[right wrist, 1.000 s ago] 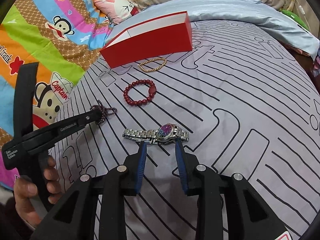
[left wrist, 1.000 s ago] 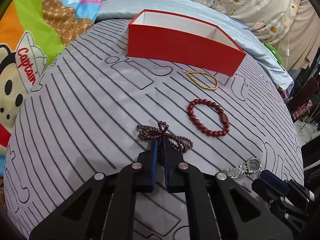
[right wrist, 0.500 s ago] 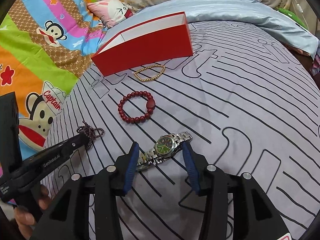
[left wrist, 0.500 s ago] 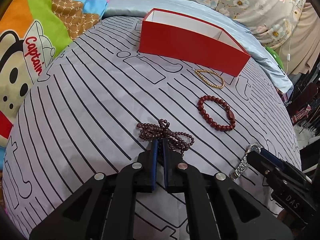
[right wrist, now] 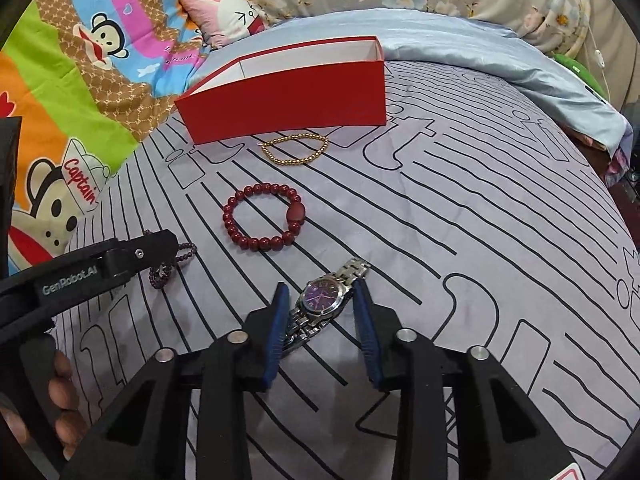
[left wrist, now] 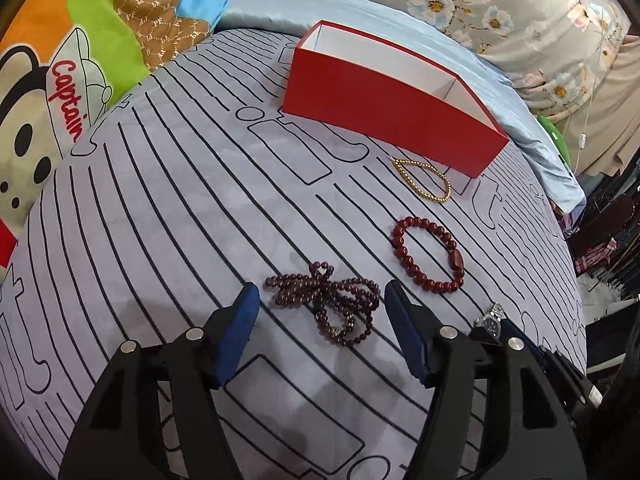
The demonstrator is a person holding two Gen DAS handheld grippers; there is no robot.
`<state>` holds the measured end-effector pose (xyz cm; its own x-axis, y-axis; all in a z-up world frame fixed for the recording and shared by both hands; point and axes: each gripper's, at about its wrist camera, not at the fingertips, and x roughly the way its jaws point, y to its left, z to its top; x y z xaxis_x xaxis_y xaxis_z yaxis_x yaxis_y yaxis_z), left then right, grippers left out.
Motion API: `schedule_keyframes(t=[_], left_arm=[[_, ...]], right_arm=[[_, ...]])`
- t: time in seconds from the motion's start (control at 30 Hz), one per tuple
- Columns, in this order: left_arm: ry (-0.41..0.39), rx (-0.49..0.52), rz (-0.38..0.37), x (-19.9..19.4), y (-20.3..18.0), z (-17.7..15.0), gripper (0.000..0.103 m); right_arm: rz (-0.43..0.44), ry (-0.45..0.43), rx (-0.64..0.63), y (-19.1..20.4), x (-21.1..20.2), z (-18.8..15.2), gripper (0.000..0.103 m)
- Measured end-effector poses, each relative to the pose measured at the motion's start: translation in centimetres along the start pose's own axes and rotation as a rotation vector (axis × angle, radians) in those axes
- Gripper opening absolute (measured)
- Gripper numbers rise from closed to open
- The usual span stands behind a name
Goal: Organize jewelry
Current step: 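Grasp the dark bead strand with the left tool while the right grasps the silver watch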
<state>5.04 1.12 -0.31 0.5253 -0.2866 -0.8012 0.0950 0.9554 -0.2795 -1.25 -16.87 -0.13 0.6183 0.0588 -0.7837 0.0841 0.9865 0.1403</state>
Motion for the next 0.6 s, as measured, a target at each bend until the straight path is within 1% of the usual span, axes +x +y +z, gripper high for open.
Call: schedule_keyframes(t=[0.07,0.1,0.13,0.17,0.23,0.3,0.33,0.37,0.4,0.43,0.47,0.5,0.6], left_arm=[[-0.008,0.012,0.009,0.3,-0.4,0.1,0.062],[-0.013,0.025,0.02,0.4,-0.7,0.1,0.06],[-0.015,0.034,0.029,0.5,-0.8,0.1,0.054],[-0.016,0.042,0.031,0.5,-0.9,0.0,0.05],[-0.009,0.051,0.016,0.5,-0.9,0.0,0.033],[-0.007,0.057,0.01,0.5,-0.8,0.0,0.029],[-0.007,0.059,0.008,0.5,-0.9,0.0,0.025],[-0.007,0.064,0.0,0.4,-0.9,0.0,0.022],[-0.008,0.069,-0.002,0.3,-1.0,-0.1,0.016],[-0.011,0.073,-0.004,0.2,-1.0,-0.1,0.013],[-0.013,0.078,-0.006,0.0,-1.1,-0.1,0.012],[-0.011,0.079,-0.012,-0.1,-1.1,-0.1,0.007],[-0.008,0.084,-0.014,-0.2,-1.3,-0.1,0.005]], right_arm=[[0.006,0.0,0.004,-0.2,0.0,0.0,0.03],[0.007,-0.001,0.005,-0.1,-0.1,-0.1,0.029],[0.011,-0.003,0.009,-0.1,-0.1,0.0,0.024],[0.026,0.0,0.019,-0.3,-0.2,0.0,0.022],[0.039,0.003,0.032,-0.5,-0.2,0.0,0.022],[0.046,0.005,0.038,-0.6,-0.2,0.0,0.022],[0.048,0.004,0.039,-0.7,-0.3,0.0,0.021],[0.053,-0.002,0.041,-0.7,-0.4,0.0,0.015],[0.061,-0.014,0.043,-0.8,-0.7,0.1,0.012],[0.067,-0.015,0.044,-0.7,-0.9,0.3,0.01],[0.067,-0.009,0.039,-0.6,-1.0,0.4,0.01],[0.065,-0.006,0.036,-0.5,-0.9,0.4,0.01],[0.075,0.003,0.042,-0.6,-0.9,0.4,0.011]])
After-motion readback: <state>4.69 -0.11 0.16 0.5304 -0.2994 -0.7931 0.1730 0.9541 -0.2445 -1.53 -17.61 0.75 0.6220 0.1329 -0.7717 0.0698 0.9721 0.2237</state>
